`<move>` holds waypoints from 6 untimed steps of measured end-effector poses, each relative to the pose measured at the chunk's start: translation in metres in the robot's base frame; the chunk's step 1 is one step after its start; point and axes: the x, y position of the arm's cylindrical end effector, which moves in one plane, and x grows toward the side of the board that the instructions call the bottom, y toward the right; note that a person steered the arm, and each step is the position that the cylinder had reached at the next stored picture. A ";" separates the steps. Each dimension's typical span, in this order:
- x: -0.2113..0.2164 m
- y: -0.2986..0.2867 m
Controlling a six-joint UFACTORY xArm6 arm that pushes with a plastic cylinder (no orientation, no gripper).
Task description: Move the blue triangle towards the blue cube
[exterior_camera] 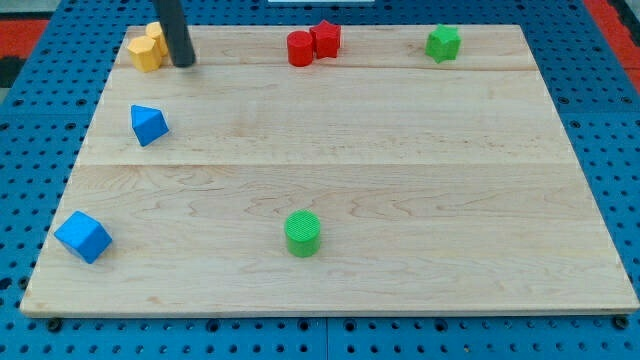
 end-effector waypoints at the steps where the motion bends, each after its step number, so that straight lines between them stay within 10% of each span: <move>1: 0.059 -0.026; 3: 0.160 -0.029; 5: 0.053 -0.062; 6: 0.120 -0.064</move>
